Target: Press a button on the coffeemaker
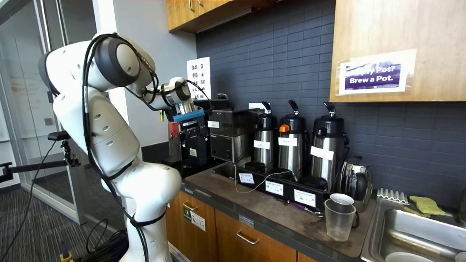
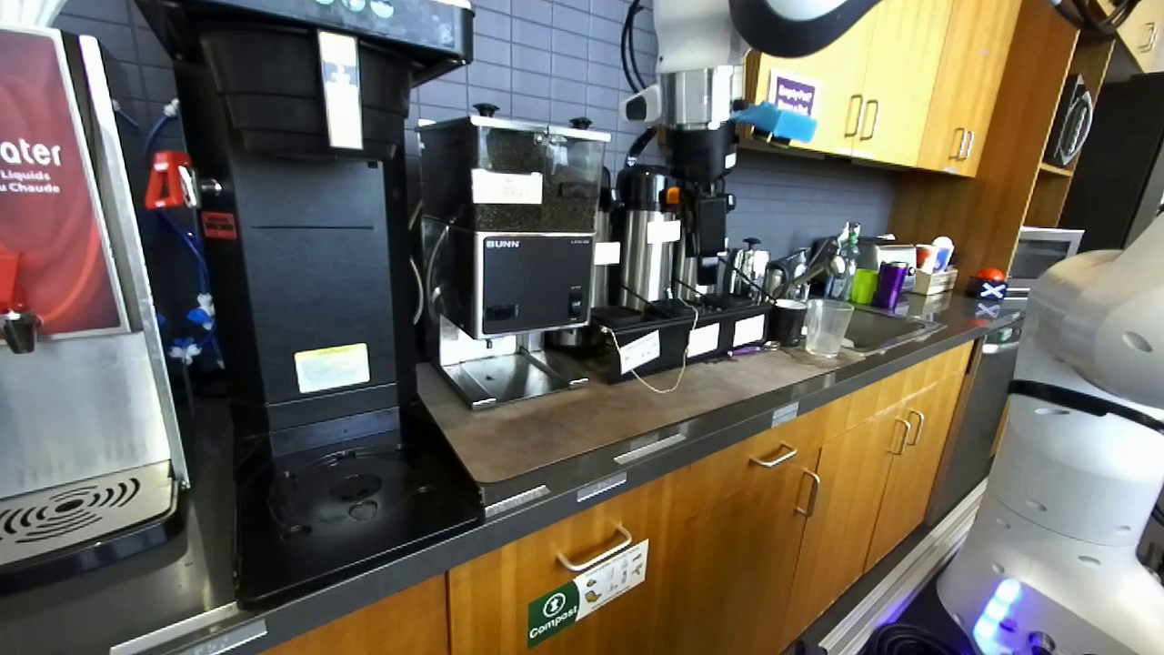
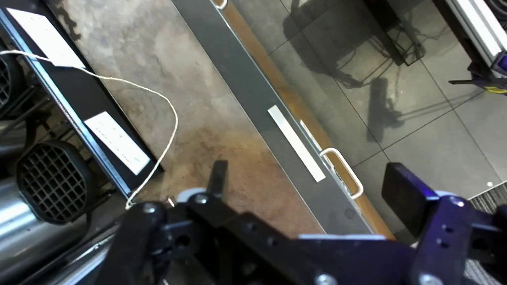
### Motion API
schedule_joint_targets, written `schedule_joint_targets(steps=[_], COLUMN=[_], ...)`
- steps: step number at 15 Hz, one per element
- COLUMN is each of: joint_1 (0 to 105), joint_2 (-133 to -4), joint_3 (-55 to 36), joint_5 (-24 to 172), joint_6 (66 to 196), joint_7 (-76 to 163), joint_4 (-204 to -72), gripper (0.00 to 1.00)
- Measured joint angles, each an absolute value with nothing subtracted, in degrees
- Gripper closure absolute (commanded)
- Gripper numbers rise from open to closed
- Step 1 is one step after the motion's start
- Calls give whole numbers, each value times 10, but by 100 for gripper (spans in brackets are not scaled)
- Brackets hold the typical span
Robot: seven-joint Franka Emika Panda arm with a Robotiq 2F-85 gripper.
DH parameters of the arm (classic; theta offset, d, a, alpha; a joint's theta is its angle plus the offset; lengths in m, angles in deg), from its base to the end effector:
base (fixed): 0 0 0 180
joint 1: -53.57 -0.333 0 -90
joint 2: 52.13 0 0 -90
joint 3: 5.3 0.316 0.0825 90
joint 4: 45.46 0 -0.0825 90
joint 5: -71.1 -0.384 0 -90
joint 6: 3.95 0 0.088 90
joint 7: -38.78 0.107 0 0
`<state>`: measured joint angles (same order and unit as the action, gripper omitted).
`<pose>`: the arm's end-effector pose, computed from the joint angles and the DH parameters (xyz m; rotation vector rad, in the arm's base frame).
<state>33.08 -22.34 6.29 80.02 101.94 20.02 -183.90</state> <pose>0.3333 0.2011 0.4904 2.5971 1.2633 -0.0484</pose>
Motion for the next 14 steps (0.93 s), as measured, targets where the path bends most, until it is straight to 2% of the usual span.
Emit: schedule_joint_targets(steps=[14], joint_1=[228], joint_2=[-230], joint_3=[88], joint_5=[682], joint_6=[998], joint_7=[73], joint_4=[-1811], gripper=[0])
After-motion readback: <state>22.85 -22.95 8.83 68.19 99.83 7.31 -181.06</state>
